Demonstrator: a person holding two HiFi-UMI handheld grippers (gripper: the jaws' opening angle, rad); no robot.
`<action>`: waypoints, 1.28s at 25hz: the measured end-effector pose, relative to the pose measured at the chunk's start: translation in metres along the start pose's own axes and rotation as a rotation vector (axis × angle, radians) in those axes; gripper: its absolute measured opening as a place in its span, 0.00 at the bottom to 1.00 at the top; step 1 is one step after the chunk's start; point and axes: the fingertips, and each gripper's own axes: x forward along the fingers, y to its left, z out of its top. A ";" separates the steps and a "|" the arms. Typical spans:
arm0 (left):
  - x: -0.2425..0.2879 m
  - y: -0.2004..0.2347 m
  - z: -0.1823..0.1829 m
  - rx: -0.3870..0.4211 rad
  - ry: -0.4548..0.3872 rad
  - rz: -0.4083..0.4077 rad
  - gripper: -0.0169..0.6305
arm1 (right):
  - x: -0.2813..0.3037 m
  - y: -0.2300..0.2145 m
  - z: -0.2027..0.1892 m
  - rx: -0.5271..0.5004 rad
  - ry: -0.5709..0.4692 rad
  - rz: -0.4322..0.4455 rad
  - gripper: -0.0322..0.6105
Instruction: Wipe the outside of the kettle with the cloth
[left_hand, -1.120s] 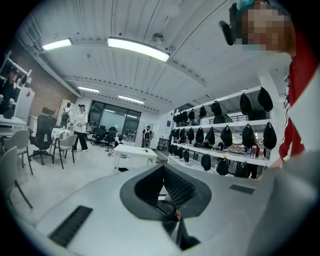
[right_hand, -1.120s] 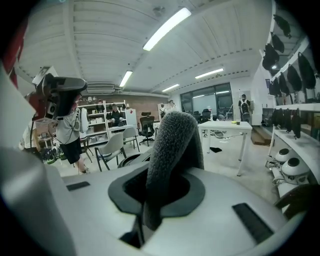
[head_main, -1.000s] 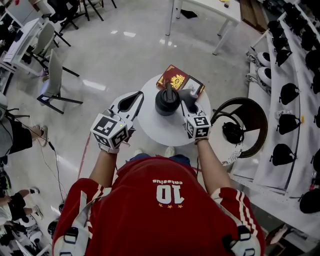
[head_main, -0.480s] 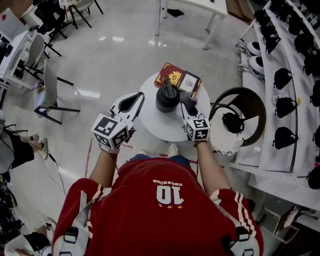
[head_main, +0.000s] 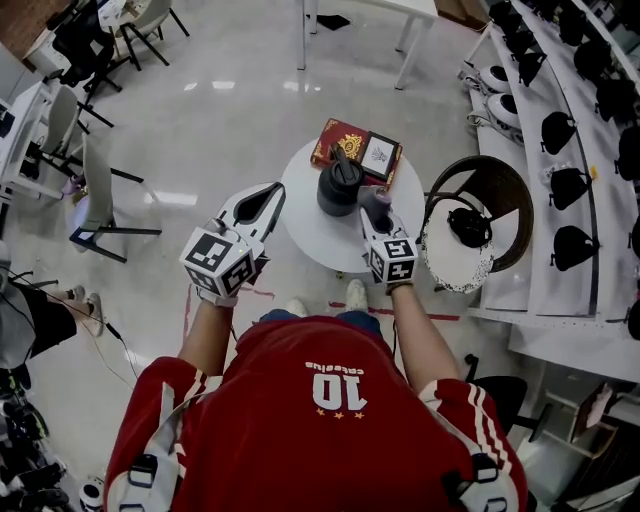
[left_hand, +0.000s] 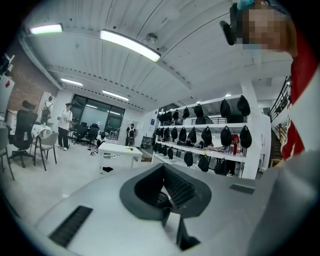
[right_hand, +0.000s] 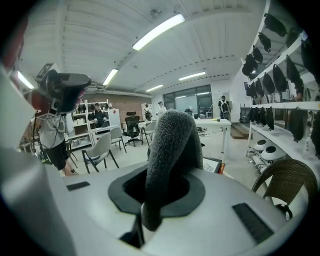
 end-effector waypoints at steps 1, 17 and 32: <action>-0.003 0.001 -0.001 0.000 0.001 -0.003 0.04 | 0.000 0.004 -0.001 0.001 -0.001 -0.002 0.13; -0.036 0.031 -0.009 -0.002 -0.008 0.019 0.04 | 0.024 0.053 0.006 -0.023 -0.006 0.037 0.13; -0.049 0.071 -0.004 -0.022 -0.020 0.109 0.04 | 0.078 0.068 0.044 -0.075 -0.027 0.113 0.13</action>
